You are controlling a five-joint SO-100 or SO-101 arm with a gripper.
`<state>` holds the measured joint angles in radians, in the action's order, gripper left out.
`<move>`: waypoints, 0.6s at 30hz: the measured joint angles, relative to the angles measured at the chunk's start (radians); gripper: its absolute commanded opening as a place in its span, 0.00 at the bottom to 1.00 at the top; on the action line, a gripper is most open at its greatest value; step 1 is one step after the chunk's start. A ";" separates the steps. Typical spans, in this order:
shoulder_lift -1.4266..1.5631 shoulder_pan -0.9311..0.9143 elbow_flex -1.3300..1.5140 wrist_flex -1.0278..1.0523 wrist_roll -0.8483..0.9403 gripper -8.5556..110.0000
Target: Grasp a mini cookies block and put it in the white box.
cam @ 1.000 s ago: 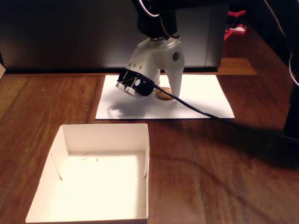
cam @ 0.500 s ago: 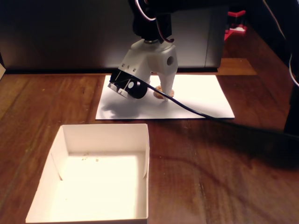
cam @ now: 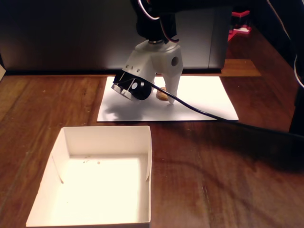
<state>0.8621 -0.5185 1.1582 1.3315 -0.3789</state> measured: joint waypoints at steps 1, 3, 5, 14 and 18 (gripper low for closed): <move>0.000 -0.005 0.000 0.000 -0.003 0.35; 0.002 -0.014 0.000 0.009 -0.015 0.35; 0.002 -0.025 0.000 0.025 -0.021 0.35; 0.009 -0.061 0.002 0.077 -0.021 0.35; 0.009 -0.064 0.002 0.078 -0.003 0.35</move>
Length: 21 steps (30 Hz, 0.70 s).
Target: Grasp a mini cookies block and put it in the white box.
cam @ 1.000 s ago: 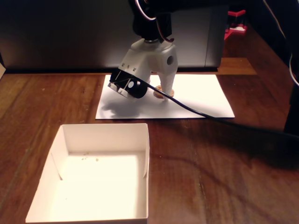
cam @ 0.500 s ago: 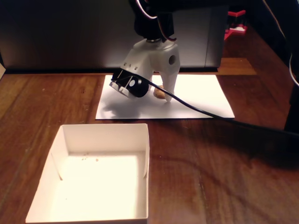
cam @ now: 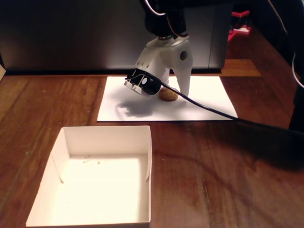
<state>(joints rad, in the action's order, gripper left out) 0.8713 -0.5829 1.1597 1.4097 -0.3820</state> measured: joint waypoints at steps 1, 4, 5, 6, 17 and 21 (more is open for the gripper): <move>0.000 0.000 0.000 0.000 0.003 0.35; 0.000 0.000 0.000 -0.003 0.005 0.35; 0.000 0.002 0.000 -0.003 0.009 0.35; 0.000 0.006 0.000 -0.008 0.012 0.35; 0.000 0.034 0.000 -0.058 0.038 0.35; 0.000 0.034 0.000 -0.072 0.044 0.35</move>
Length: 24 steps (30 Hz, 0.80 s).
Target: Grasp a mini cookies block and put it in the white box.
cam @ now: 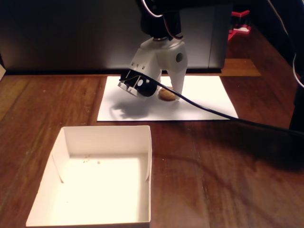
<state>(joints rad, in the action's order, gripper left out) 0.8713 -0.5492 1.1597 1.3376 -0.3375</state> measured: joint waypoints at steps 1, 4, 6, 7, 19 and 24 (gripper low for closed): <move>0.000 0.000 0.000 0.000 0.000 0.35; 0.000 0.002 0.000 0.000 -0.014 0.35; 0.000 0.003 0.000 -0.002 -0.025 0.35; 0.000 0.005 0.000 -0.002 -0.029 0.35; 0.000 0.005 0.000 0.003 -0.034 0.35; 0.000 0.005 0.000 -0.020 -0.028 0.35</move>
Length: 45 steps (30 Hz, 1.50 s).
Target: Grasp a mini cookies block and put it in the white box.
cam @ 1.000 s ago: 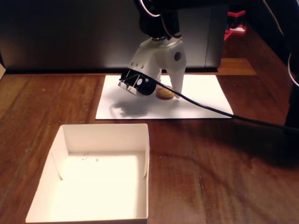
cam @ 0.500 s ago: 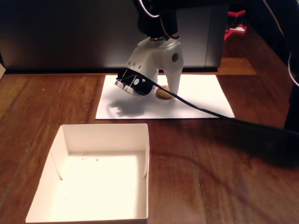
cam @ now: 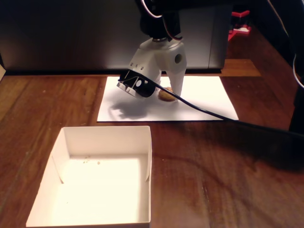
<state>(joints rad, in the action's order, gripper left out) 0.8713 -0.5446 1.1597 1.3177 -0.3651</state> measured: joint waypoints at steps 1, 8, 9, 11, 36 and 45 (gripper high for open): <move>0.000 0.000 0.000 -0.009 0.014 0.35; 0.000 0.002 0.002 -0.041 0.014 0.35; 0.000 0.002 0.003 -0.044 0.014 0.35; 0.000 0.003 0.009 -0.044 0.014 0.35; 0.000 0.012 0.009 -0.032 -0.026 0.22; 0.000 0.012 0.009 -0.032 -0.026 0.19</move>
<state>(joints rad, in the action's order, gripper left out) 0.8713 -0.5323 1.1689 1.2855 -0.3912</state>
